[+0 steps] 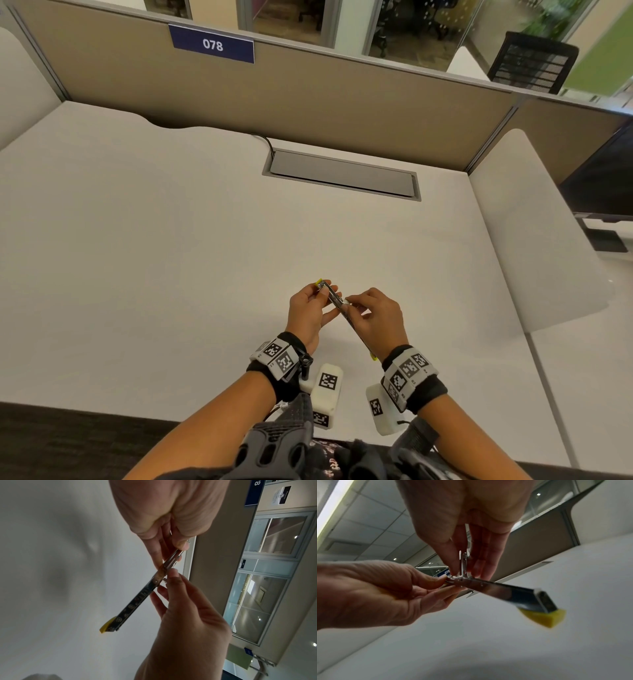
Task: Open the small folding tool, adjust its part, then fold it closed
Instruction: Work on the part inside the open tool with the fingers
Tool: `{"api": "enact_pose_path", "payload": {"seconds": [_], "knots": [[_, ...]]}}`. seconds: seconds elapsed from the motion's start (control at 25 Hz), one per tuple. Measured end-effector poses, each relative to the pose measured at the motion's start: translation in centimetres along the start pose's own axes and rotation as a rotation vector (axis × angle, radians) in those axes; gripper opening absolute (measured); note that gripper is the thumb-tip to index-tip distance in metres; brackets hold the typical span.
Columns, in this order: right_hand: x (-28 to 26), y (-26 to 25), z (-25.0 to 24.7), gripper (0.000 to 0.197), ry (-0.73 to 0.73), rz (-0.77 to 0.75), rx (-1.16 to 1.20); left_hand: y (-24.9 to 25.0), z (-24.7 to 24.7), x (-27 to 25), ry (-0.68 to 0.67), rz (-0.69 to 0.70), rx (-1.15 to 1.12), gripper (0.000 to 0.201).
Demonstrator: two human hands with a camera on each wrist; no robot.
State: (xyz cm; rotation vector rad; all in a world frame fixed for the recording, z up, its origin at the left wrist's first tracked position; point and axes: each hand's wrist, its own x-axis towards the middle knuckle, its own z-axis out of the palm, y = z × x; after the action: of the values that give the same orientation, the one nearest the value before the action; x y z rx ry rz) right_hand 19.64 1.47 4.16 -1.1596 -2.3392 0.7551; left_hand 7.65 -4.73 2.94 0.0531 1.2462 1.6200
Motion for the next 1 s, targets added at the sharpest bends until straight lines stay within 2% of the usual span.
{"api": "enact_pose_path", "payload": {"seconds": [0.2,0.44,0.6,0.72,1.0], "knots": [[-0.1,0.0,0.2,0.015,0.049,0.097,0.083,0.2,0.2,-0.1,-0.013,0.033,-0.038,0.023],[0.2,-0.2,-0.2,0.019,-0.026,0.151,0.049,-0.3,0.3,-0.4,-0.034,0.030,-0.133,0.024],[0.3,-0.2,-0.6,0.012,0.014,0.213,0.211,-0.3,0.3,-0.4,-0.054,0.025,-0.172,0.021],[0.3,-0.2,-0.8,0.011,0.008,0.236,0.232,-0.5,0.2,-0.4,-0.053,0.012,-0.189,0.020],[-0.3,-0.5,-0.8,0.006,0.050,0.105,0.189,-0.1,0.2,-0.3,-0.036,-0.004,-0.188,0.022]]}}
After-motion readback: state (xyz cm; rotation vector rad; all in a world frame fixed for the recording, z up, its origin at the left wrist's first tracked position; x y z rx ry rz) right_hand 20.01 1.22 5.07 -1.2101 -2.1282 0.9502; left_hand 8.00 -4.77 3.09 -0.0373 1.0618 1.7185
